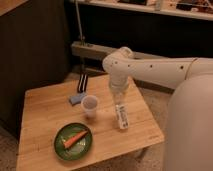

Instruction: Stand the bottle upright

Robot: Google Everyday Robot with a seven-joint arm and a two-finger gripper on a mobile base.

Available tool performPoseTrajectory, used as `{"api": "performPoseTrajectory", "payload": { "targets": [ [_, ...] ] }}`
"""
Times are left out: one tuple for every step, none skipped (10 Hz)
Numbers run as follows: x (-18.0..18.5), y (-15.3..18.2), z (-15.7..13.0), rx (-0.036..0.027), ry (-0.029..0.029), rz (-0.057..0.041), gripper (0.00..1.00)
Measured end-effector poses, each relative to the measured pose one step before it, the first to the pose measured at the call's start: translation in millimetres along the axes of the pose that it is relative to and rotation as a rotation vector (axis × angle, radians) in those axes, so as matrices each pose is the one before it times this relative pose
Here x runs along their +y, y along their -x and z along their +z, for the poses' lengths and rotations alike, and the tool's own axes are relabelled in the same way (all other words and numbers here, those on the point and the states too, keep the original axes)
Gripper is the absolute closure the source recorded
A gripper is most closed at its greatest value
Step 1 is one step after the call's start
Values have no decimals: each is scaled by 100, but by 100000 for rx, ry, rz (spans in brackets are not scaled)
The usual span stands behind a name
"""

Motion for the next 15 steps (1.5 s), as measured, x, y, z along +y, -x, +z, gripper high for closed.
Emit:
{"api": "performPoseTrajectory", "payload": {
  "targets": [
    [9,270,-455,-1687,-246,400,77],
    [-19,282,-502,-2079,-313,784,77],
    [33,83,-171,-1572,-438,756,77],
    [45,70,-295,-2419,-764,1123,77],
    [-111,-79,-410,-4824,-3744,2998,77],
    [367,56,-329,-3108,-1335,1001,77],
    [726,33,-408,-4190,-71,1016,77],
    [131,-11,-351,-4183,-295,1642,77],
    [68,35,-239,-3908,1512,1981,77],
    [159,4,-87,-2190,2020,1213,77],
    [-43,74,66,-1368,1894,1209,77],
    [-157,31,197,-1491,3656,2102,77],
    [-374,35,341,-386,1905,968,77],
    [87,-101,384,362,1674,384,77],
    [159,-69,471,344,2588,450,77]
  ]
}}
